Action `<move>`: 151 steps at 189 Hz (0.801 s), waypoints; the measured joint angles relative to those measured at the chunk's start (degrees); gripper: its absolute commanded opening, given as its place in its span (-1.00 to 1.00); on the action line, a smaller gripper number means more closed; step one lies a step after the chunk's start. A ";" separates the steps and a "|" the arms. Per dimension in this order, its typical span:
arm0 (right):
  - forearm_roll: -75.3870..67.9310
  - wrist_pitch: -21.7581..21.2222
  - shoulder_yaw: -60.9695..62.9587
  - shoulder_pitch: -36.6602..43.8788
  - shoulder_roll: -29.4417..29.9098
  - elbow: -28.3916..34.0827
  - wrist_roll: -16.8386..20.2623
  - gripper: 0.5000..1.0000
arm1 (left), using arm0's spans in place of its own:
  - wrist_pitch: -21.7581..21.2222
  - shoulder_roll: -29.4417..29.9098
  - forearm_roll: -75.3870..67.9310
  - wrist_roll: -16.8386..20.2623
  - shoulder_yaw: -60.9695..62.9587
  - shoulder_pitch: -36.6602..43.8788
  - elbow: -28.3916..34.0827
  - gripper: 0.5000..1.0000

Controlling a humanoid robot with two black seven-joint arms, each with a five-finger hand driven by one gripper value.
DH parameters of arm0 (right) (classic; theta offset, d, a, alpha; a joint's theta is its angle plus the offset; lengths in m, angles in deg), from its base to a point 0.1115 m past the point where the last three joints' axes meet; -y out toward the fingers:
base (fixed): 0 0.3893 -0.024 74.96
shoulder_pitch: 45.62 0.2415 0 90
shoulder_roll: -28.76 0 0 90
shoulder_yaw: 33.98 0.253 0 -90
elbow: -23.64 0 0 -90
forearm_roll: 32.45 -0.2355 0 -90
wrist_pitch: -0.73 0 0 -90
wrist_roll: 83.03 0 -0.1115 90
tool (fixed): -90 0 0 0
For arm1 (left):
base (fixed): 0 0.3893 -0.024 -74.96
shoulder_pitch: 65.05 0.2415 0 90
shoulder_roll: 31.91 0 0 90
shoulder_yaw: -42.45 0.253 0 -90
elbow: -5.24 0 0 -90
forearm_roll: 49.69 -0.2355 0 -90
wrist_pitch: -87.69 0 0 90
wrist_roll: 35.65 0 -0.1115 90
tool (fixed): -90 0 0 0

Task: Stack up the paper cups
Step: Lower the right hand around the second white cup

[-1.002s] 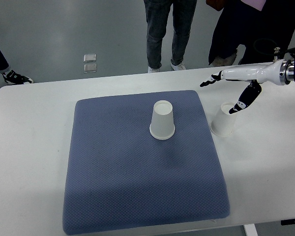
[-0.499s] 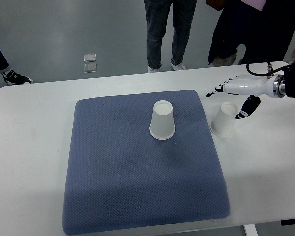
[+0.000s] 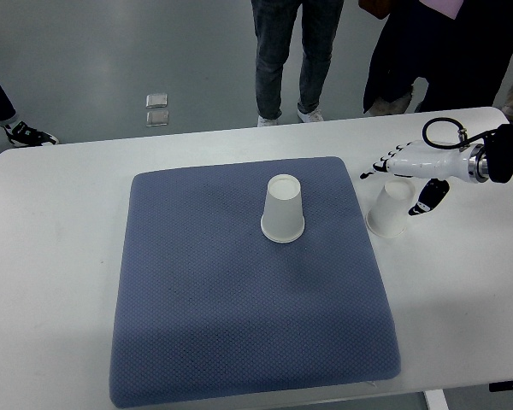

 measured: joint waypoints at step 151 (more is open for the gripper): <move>0.40 1.72 -1.52 -1.90 3.02 -3.21 0.02 0.13 | 0.00 0.00 0.00 0.00 0.00 0.00 0.00 1.00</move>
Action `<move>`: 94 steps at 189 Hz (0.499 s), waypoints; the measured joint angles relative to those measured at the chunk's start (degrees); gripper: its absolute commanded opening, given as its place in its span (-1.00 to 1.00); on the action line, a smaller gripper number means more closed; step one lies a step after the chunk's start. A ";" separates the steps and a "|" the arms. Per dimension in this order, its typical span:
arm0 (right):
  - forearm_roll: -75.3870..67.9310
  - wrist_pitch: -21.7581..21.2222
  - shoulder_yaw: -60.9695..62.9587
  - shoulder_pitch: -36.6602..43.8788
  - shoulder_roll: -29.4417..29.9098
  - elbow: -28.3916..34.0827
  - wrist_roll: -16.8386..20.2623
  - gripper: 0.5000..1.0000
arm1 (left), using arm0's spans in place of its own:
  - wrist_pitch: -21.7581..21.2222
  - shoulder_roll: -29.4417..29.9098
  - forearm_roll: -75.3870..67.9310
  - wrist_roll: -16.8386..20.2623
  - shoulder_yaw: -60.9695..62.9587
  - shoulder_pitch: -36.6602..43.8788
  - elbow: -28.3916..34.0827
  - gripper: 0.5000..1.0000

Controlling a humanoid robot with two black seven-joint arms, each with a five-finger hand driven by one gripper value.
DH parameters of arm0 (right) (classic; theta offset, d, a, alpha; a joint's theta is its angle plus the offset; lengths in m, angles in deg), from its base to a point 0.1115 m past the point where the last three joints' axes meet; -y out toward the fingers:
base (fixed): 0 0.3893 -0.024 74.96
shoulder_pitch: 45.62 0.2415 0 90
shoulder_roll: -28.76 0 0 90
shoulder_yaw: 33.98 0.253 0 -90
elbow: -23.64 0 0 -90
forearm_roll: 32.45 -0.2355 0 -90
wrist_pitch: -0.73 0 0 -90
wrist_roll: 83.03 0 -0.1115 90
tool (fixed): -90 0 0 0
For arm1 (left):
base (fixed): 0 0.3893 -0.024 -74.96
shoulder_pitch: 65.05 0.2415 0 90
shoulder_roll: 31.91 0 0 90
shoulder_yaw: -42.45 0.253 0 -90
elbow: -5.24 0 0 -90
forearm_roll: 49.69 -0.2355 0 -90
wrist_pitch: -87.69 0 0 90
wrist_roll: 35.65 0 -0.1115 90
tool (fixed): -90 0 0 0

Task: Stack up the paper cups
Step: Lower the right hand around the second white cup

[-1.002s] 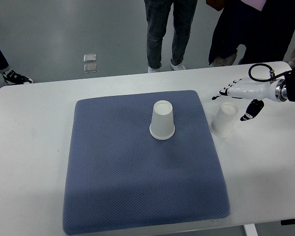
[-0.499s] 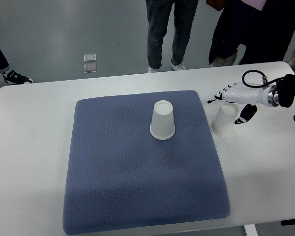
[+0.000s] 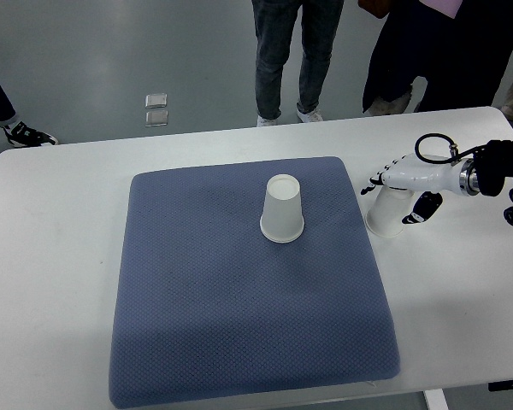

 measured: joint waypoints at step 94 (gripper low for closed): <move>0.00 0.00 -0.23 0.03 0.88 -1.15 -0.09 -0.29 | 0.00 0.00 0.00 0.00 0.00 0.00 0.00 1.00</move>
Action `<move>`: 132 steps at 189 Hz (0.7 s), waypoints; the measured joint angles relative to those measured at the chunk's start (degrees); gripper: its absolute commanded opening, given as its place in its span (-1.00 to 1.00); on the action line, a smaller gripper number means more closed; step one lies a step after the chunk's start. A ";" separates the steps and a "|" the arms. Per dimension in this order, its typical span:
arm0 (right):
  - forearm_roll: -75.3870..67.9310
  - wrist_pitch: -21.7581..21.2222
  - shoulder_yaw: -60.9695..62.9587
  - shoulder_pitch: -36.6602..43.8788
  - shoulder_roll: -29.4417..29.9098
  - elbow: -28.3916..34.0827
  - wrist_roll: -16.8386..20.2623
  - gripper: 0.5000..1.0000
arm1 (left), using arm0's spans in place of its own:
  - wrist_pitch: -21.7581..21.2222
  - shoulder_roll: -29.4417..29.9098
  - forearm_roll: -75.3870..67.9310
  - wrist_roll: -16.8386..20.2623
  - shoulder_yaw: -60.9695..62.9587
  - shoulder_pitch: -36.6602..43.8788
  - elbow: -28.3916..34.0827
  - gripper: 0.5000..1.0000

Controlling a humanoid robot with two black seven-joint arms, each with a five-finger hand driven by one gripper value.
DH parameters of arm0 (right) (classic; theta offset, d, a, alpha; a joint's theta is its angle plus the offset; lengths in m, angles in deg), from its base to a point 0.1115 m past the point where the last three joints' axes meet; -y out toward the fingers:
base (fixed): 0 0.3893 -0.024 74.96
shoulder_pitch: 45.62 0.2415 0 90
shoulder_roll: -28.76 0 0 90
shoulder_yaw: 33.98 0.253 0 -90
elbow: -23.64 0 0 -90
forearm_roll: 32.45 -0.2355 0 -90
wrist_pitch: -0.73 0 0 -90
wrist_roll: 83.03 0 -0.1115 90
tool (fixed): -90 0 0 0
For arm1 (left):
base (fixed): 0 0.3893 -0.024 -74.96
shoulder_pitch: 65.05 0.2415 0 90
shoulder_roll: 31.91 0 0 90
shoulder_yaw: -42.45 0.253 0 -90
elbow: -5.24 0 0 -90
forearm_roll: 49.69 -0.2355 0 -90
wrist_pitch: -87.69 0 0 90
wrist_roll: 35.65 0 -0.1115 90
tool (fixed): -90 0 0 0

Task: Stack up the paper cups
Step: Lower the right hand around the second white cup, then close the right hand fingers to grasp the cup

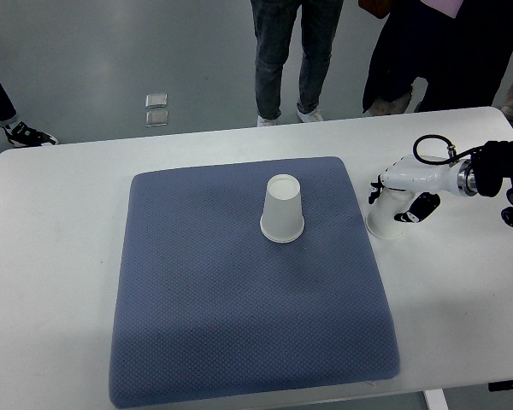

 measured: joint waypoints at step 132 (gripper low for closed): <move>-0.24 -0.91 0.08 2.82 -0.49 0.35 -0.16 -0.50 | 0.00 0.00 0.00 0.00 0.00 0.00 0.00 1.00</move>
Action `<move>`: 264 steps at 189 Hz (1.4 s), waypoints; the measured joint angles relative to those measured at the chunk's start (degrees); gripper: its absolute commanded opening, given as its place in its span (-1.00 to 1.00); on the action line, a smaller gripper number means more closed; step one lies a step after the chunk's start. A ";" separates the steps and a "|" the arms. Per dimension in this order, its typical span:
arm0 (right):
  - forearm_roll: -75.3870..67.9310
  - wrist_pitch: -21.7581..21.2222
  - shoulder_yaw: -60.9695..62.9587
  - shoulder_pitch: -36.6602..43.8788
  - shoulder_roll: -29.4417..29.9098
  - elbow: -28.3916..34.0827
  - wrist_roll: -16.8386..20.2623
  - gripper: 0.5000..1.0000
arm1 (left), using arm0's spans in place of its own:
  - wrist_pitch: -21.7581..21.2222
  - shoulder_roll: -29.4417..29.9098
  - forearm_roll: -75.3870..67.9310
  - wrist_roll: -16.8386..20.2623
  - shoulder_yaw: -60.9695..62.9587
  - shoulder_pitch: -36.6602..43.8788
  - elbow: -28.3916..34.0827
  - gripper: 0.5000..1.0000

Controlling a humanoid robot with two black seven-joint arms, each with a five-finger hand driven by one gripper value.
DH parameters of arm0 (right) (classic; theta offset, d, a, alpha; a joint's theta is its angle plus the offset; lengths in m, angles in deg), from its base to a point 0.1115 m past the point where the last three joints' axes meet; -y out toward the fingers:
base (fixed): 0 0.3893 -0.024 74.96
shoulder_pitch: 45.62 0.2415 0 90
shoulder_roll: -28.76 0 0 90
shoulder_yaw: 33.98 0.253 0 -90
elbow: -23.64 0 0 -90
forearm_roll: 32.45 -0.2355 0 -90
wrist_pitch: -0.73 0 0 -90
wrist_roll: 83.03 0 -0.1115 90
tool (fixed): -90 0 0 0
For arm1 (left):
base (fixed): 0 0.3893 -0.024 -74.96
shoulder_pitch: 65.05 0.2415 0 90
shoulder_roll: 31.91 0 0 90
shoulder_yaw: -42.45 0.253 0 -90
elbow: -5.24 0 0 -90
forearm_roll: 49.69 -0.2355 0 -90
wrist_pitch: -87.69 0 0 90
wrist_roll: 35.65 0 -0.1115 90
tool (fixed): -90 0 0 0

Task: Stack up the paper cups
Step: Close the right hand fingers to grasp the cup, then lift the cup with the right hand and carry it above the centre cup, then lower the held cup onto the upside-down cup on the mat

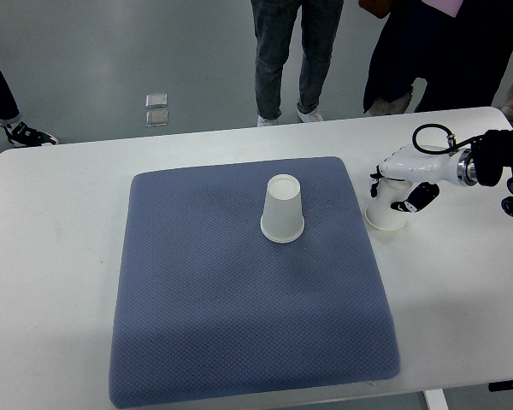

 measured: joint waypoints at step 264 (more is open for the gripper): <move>-10.12 -15.42 1.76 25.34 1.76 17.46 -0.35 -0.50 | 0.00 0.00 0.00 0.00 0.00 0.00 0.00 1.00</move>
